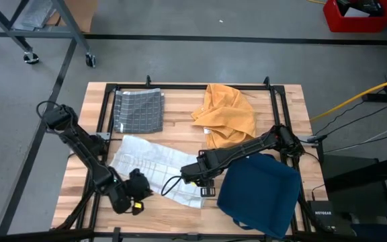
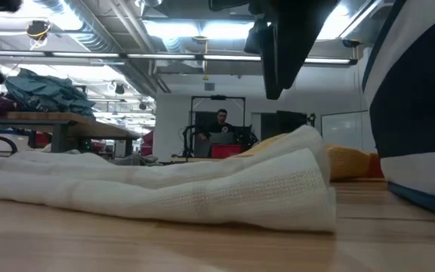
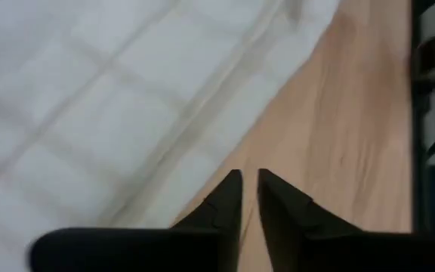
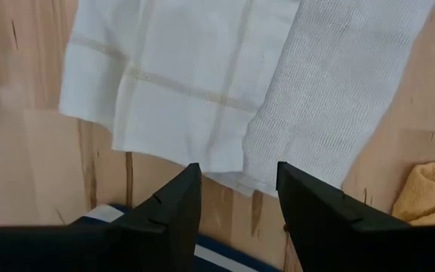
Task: Fold towel
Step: Fold the white towel
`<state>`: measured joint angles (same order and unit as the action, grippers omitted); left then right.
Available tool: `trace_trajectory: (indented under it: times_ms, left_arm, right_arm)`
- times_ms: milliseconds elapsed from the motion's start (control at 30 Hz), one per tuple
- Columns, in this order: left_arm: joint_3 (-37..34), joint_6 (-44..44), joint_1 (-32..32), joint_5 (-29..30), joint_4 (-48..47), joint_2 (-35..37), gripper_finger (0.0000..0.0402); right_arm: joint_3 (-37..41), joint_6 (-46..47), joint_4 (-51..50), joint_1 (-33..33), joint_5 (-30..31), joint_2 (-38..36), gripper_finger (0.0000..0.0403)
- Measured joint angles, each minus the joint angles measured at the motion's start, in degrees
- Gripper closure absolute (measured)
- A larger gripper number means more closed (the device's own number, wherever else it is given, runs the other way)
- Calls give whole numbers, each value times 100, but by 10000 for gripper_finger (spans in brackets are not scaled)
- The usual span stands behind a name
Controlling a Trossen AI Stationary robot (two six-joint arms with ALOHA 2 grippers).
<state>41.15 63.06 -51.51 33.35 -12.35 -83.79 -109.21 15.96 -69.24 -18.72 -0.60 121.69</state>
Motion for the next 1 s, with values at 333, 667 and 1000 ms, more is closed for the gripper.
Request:
trace_trajectory:
  times_ms: [333,667,1000]
  left_arm:
    - [0,-2633,849,-7,1411,-7,220]
    - [4,-4358,1282,-335,3080,-894,208]
    - [273,-5314,1328,-681,3775,-1878,208]
  right_arm:
    - [0,-883,-313,-99,95,0,229]
    - [2,-1648,-313,-280,370,0,229]
    - [7,-1966,-270,-254,649,0,229]
